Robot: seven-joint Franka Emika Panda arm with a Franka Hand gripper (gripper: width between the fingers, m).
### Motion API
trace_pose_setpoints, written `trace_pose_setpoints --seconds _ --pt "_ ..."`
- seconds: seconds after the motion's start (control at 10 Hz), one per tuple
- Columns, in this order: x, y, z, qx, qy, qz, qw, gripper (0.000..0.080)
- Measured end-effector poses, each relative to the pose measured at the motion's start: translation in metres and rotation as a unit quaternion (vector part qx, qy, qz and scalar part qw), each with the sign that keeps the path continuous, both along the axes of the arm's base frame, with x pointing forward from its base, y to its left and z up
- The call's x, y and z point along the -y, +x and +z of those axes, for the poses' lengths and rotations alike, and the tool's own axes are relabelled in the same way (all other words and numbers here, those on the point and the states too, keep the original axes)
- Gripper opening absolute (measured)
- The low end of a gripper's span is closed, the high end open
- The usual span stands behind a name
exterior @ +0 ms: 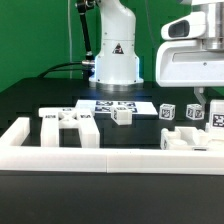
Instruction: Assemble chair
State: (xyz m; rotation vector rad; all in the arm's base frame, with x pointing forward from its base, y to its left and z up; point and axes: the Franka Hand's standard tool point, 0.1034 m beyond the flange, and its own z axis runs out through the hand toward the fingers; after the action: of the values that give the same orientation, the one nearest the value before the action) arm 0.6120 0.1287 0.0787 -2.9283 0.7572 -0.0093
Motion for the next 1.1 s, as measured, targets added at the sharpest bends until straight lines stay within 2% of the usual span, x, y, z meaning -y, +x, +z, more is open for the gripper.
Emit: trace_pose_setpoints --seconds 0.4,0.7,0.8,0.9,1.0,1.1 --pt "-0.0007 0.0013 0.0000 -0.015 0.013 -0.151 0.988 0.0291" --pt "-0.0010 0.0013 0.0007 -0.014 0.012 -0.126 0.992 0.0291" --pt "-0.0019 0.0020 0.0029 -0.016 0.012 -0.113 0.993 0.0519" --pt "-0.0029 0.0028 0.0045 -0.009 0.009 -0.066 0.998 0.0519" --pt "-0.0033 0.0031 0.0053 -0.002 0.007 -0.015 1.000 0.0627" --pt "-0.0011 0.0034 0.0050 0.004 0.007 0.025 1.000 0.0642"
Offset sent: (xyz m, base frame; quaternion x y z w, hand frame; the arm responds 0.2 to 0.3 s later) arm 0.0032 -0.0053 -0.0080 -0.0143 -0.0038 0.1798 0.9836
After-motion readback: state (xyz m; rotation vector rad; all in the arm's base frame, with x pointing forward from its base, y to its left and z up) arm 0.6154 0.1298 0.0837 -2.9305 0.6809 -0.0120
